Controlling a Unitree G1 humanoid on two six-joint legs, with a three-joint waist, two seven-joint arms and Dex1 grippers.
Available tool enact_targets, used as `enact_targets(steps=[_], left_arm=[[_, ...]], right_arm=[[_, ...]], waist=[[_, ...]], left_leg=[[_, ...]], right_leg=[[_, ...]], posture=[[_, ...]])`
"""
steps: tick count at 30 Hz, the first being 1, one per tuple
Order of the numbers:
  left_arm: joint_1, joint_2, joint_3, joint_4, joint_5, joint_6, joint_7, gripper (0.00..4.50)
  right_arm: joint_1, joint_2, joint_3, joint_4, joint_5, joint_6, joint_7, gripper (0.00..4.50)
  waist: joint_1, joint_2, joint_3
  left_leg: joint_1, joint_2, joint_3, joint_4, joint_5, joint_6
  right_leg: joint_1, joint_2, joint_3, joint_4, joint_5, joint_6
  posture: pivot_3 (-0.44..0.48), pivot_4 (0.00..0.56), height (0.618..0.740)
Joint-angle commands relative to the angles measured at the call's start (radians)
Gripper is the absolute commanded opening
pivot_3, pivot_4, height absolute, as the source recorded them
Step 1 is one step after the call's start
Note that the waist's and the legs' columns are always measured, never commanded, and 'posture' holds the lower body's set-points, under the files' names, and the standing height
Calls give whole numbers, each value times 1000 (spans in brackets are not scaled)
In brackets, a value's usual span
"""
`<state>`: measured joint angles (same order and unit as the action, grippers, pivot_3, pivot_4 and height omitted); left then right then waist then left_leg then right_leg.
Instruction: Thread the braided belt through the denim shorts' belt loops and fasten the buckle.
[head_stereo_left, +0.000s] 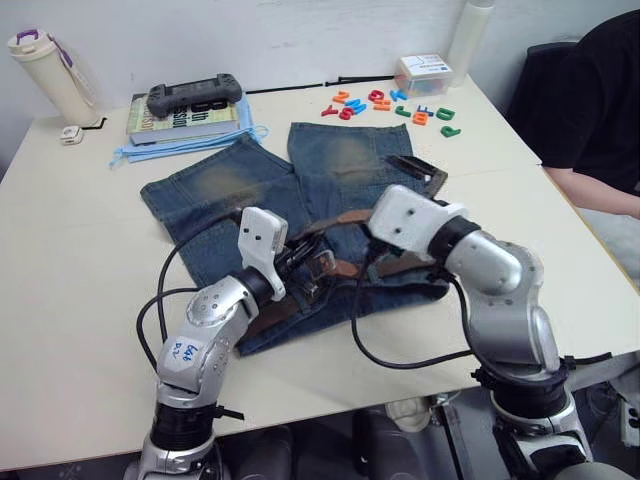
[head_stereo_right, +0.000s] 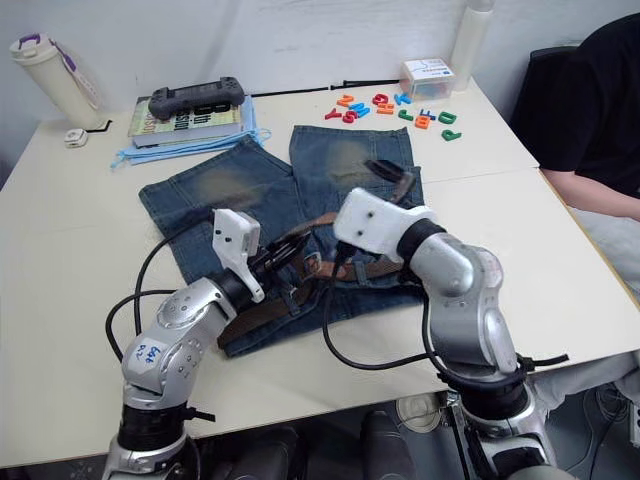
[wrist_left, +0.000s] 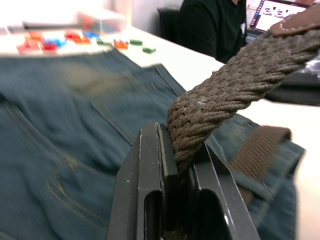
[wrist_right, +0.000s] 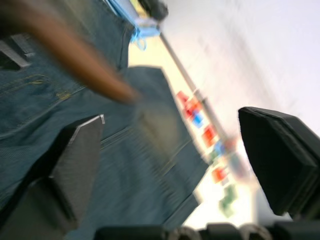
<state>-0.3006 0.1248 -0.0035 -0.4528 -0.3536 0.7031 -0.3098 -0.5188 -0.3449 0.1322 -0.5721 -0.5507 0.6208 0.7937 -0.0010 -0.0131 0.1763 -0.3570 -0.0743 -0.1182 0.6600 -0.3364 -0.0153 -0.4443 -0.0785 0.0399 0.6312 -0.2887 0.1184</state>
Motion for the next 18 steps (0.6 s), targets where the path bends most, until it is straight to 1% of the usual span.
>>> enact_targets(steps=[1, 2, 7, 13, 18], left_arm=[[-14, -27, 56, -15, -86, 41, 16, 0], [-19, -36, 73, -13, -111, 54, 21, 0], [-38, -57, 144, -14, -236, 110, 23, 0], [-37, -48, 169, -22, -308, 151, 39, 0], [-34, -35, 166, -23, -321, 155, 57, 0]], right_arm=[[55, 21, -43, -75, 84, 210, 53, 4414], [70, 38, -41, -86, 108, 280, 58, 4414], [123, 154, -9, -112, 213, 459, 0, 4414], [162, 184, 24, -67, 276, 465, -102, 4414], [163, 149, 36, -58, 320, 438, -154, 4414]], waist=[[2, 0, 0], [1, 0, 0], [-5, 0, 0], [-1, 0, 0], [-4, 0, 0]], left_leg=[[0, 0, 0, 0, 0, 0], [0, 0, 0, 0, 0, 0], [0, 1, 1, 1, -1, -1], [1, -1, 0, 3, -1, -1], [1, 0, 1, 3, -1, -1]], right_leg=[[0, 0, 0, 0, 0, 0], [0, 0, 0, 0, 0, 0], [-1, 0, 1, 2, 0, 0], [0, 0, 1, 4, 0, 0], [0, 0, 2, 4, 0, 0]], posture=[[0, 150, 738], [0, 150, 738], [0, 150, 738], [0, 150, 738], [0, 150, 738]])
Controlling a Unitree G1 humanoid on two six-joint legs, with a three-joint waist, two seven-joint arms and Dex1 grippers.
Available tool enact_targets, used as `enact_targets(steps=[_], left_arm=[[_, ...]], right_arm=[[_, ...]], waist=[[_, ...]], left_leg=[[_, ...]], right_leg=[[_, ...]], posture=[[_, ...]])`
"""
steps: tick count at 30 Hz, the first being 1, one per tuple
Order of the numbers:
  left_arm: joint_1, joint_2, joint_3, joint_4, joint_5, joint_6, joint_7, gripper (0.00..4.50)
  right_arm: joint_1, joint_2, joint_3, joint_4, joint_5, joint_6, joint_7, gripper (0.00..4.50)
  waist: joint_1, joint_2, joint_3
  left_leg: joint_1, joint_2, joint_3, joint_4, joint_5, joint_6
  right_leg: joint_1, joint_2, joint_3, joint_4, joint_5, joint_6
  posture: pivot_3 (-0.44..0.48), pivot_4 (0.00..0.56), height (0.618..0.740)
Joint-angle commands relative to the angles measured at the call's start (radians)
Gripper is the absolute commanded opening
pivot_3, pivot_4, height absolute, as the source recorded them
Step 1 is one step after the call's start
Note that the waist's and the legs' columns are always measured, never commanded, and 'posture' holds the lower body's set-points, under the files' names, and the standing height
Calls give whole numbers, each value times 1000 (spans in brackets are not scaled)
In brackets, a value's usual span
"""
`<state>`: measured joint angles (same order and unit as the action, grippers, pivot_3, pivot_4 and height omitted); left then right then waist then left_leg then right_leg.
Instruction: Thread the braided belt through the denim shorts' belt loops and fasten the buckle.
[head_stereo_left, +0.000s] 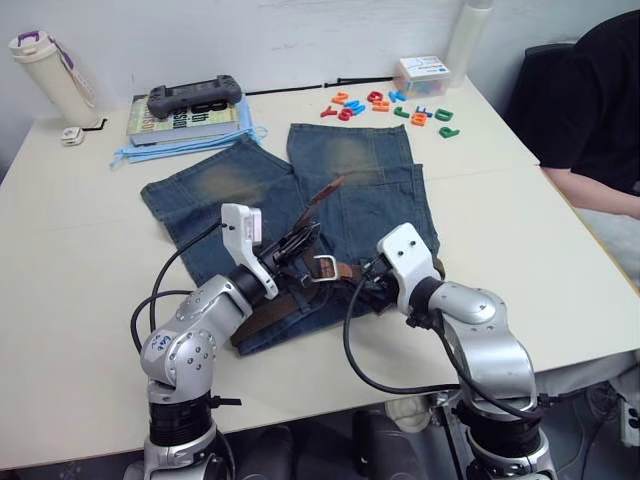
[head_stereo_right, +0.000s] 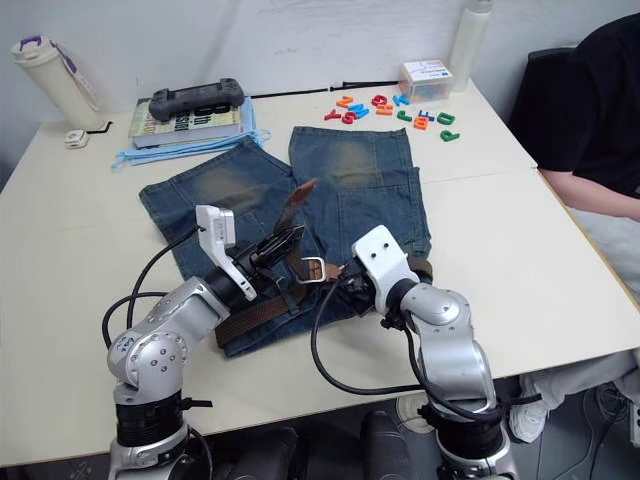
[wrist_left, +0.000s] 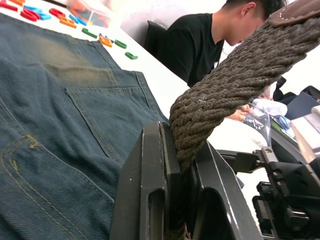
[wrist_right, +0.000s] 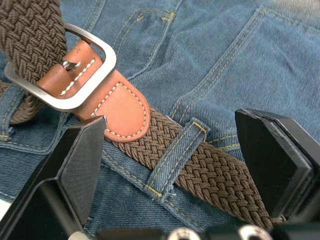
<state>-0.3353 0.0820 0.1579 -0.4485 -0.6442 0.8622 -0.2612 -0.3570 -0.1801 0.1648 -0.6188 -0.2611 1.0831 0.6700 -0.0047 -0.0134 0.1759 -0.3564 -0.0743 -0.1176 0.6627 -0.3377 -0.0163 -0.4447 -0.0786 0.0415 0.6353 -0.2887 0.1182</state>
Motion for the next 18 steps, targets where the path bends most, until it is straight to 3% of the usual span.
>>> enact_targets(steps=[1, 2, 5, 7, 12, 18], left_arm=[[1, 10, 4, -27, -30, -4, 13, 0], [2, 12, 5, -26, -32, -5, 14, 0], [4, 17, 11, -20, -39, -6, 19, 0], [4, 20, 10, -18, -44, -5, 21, 0], [0, 27, 5, -14, -53, -3, 21, 0], [-27, 26, 23, -22, -89, 6, 29, 0]], right_arm=[[0, -22, 0, -13, 41, -23, -37, 4414], [-3, -41, -10, -21, 51, -29, -37, 4414], [-35, -116, -73, -44, 95, -30, -18, 3596], [-66, -143, -108, -58, 148, -22, 1, 2655], [-156, -65, -148, -69, 321, 47, 19, 142], [-142, -88, -14, 1, 400, 7, 13, 32]], waist=[[0, 0, 0], [1, 0, 0], [3, 0, 0], [4, 0, 0], [-2, 0, 0], [3, 0, 0]], left_leg=[[0, 0, 0, 0, 0, 0], [0, 0, 0, 0, 0, 0], [0, 0, 0, 0, 0, 0], [0, -1, 0, 0, 0, 0], [0, 3, 1, 0, -1, -1], [0, 1, 0, 1, -2, -1]], right_leg=[[0, 0, 0, 0, 0, 0], [0, 0, 0, 0, 0, 0], [0, 0, 0, 0, 0, 0], [0, 0, 0, 0, 0, 0], [0, 0, 1, 0, 0, 0], [0, 0, 0, 0, 0, 0]], posture=[[0, 150, 738], [0, 150, 738], [0, 150, 738], [0, 150, 738], [0, 150, 738], [0, 150, 738]])
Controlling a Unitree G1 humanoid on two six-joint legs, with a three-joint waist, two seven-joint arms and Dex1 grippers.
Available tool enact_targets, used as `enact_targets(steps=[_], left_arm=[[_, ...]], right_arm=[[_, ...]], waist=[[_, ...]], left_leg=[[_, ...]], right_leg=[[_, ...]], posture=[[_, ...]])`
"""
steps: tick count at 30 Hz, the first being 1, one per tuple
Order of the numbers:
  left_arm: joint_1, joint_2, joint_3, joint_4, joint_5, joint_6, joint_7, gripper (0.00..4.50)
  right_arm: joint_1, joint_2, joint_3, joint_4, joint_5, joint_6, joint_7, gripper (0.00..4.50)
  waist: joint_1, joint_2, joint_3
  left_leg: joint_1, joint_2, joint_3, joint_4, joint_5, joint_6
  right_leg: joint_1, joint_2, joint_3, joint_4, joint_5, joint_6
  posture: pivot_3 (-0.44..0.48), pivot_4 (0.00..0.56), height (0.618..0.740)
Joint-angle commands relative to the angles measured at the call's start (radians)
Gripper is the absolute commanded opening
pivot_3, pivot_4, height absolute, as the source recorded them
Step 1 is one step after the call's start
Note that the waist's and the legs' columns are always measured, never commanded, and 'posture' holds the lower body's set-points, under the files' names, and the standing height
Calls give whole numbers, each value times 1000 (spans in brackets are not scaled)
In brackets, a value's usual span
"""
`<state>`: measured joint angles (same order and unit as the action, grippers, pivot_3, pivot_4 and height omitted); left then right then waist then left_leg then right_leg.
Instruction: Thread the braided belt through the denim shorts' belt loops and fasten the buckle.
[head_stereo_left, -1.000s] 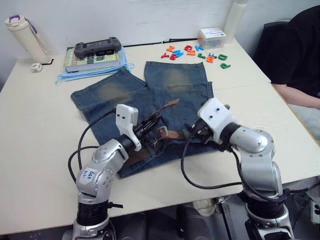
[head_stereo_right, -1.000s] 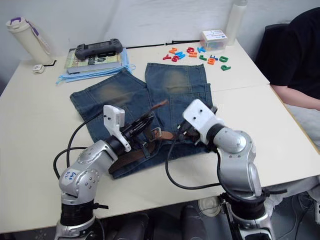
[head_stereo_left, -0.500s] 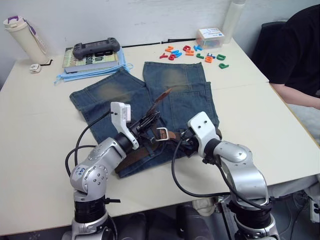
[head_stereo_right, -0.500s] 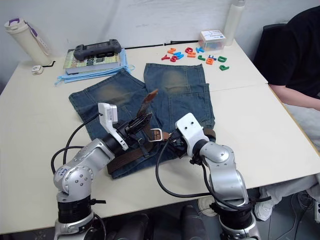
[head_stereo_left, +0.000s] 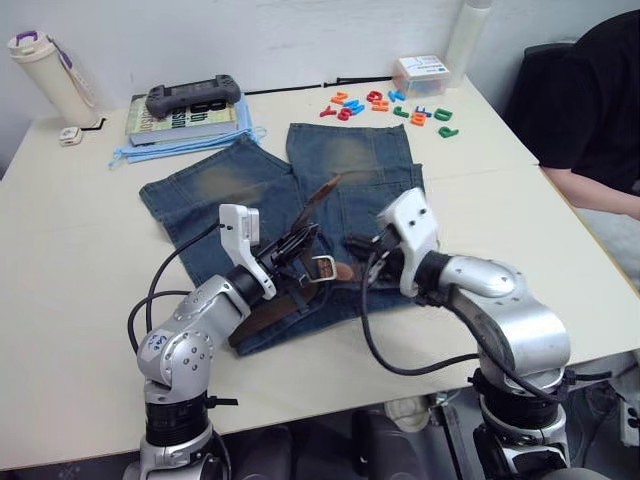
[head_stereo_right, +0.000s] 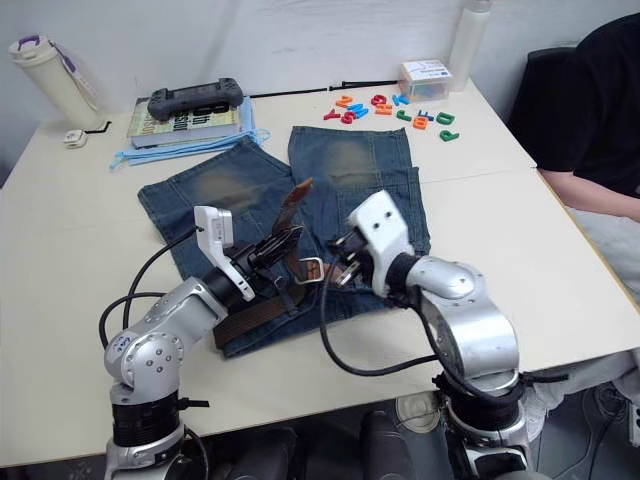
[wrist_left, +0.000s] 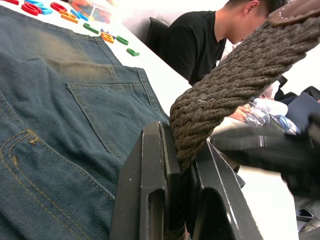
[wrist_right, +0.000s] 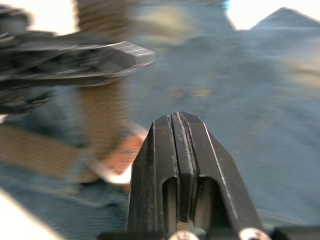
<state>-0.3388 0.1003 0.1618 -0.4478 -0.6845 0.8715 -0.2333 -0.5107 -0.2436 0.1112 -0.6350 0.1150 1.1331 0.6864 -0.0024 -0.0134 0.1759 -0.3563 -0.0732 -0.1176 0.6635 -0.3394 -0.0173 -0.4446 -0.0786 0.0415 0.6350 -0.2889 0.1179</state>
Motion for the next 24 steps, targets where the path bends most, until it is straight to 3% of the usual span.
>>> enact_targets(steps=[1, 8, 14, 20, 24], left_arm=[[-27, 8, 24, -26, -58, -1, 3, 0], [-64, 15, 96, -71, -231, 49, 42, 0], [-47, 83, 158, -71, -403, 103, 87, 0], [70, 236, 247, -5, -450, 117, 61, 0], [127, 276, 254, 17, -453, 102, 38, 0]], right_arm=[[18, -34, 52, 33, 26, -58, -10, 32], [49, -88, 168, 173, 1, -136, -73, 32], [71, -99, 235, 228, -3, -129, -112, 32], [115, -142, 272, 196, 5, -110, -116, 32], [117, -141, 261, 177, 15, -103, -128, 32]], waist=[[1, 0, 0], [-2, 0, 0], [-3, -1, 0], [-3, -1, -1], [1, -2, -2]], left_leg=[[0, 0, 0, 0, 0, 0], [0, 1, 0, 0, 0, 0], [1, 2, 0, 0, 0, 0], [1, 2, 0, 0, 0, -1], [2, 1, 0, 0, 0, -1]], right_leg=[[0, 0, 0, 0, 0, 0], [0, 0, 0, 0, 0, 0], [0, 0, 1, 0, 0, 0], [0, 0, 1, 0, 0, 0], [1, 0, 1, 0, 0, 0]], posture=[[0, 150, 738], [0, 150, 738], [0, 150, 738], [0, 150, 738], [0, 150, 738]])
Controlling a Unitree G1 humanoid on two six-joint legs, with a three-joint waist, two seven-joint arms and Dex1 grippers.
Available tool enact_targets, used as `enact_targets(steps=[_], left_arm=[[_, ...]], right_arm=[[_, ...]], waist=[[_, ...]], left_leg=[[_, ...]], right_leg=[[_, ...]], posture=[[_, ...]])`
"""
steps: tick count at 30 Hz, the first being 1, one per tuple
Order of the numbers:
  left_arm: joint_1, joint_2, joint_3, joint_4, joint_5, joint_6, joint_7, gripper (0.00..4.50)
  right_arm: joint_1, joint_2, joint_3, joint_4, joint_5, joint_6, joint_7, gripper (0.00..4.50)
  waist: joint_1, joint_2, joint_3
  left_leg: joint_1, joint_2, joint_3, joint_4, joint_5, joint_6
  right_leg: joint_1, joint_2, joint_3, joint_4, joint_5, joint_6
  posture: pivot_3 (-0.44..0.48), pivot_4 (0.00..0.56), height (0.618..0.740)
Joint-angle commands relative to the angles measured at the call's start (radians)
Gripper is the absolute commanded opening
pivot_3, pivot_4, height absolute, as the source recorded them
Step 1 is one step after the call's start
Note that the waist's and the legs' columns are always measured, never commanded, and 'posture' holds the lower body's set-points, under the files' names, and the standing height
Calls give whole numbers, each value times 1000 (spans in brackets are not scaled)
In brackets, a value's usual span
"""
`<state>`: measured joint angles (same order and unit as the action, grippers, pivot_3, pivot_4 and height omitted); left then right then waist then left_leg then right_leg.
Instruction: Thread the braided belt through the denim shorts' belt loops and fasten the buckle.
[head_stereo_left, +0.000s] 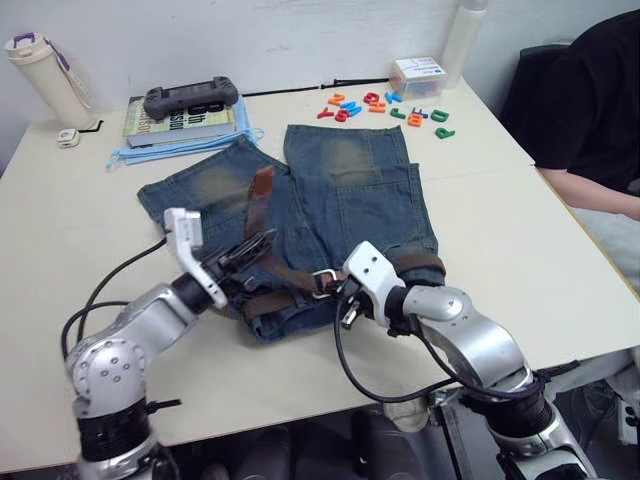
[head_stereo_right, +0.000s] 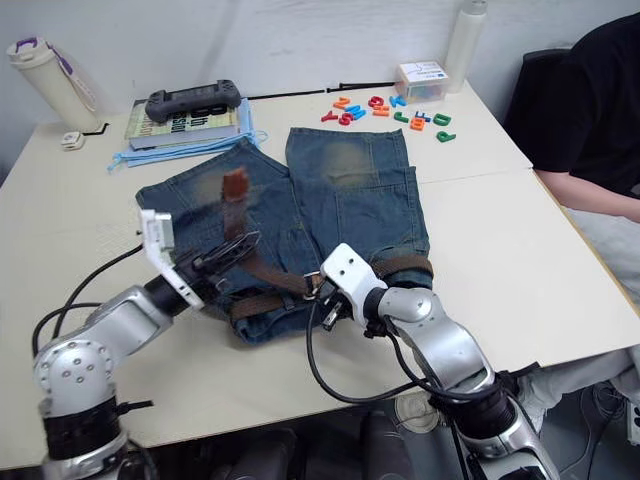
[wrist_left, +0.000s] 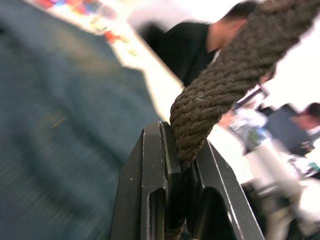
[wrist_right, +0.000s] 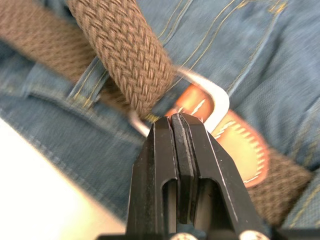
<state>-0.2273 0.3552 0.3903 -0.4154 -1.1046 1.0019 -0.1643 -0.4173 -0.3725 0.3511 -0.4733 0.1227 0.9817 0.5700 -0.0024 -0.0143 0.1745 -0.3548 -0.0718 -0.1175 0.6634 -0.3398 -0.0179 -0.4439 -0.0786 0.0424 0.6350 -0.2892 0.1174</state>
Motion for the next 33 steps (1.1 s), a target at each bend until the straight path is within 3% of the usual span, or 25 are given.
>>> enact_targets(steps=[1, 16, 19, 23, 28, 31, 33], left_arm=[[19, 22, 22, -14, -36, -33, -34, 0], [28, -6, -52, -15, -24, -104, -58, 0], [23, -7, -59, -17, -29, -110, -50, 0], [16, -8, -66, -19, -33, -112, -40, 0], [7, -9, -71, -24, -40, -111, -22, 0], [5, -7, -72, -24, -44, -112, -15, 0], [0, -4, -73, -22, -46, -110, -9, 0]], right_arm=[[19, -9, 19, 10, 11, 47, -13, 32], [-75, 0, -116, -73, 104, 78, -25, 32], [-84, -7, -109, -69, 111, 66, -21, 922], [-90, -1, -85, -40, 104, 38, -26, 2834], [-80, -12, -61, 1, 87, 7, -31, 2834], [-69, -15, -68, 1, 93, 3, -32, 2080], [-59, -21, -89, -13, 108, 4, -25, 1143]], waist=[[1, -2, -1], [1, -2, -1], [0, -2, -1], [0, -2, -1], [1, -2, -1], [0, -2, -1], [0, -2, -1]], left_leg=[[0, 0, 0, 0, 0, 0], [-1, 1, -1, -1, 0, 0], [-1, 0, 0, -1, 0, 0], [-1, 1, -1, -1, 0, 0], [-1, 0, -1, -1, 0, 0], [-1, 1, -1, -1, -1, 0], [-1, 1, -1, -1, -1, 0]], right_leg=[[0, 0, 0, 0, 0, 0], [0, 0, -1, -2, 0, 0], [0, 0, 0, -3, 0, 0], [0, 0, -1, -3, 0, 0], [0, 0, -1, -4, 0, 0], [0, 0, -1, -4, 0, 0], [0, 0, -1, -4, 0, 0]], posture=[[0, 150, 738], [0, 150, 738], [0, 150, 738], [0, 150, 738], [0, 150, 738], [0, 150, 738], [0, 150, 738]])
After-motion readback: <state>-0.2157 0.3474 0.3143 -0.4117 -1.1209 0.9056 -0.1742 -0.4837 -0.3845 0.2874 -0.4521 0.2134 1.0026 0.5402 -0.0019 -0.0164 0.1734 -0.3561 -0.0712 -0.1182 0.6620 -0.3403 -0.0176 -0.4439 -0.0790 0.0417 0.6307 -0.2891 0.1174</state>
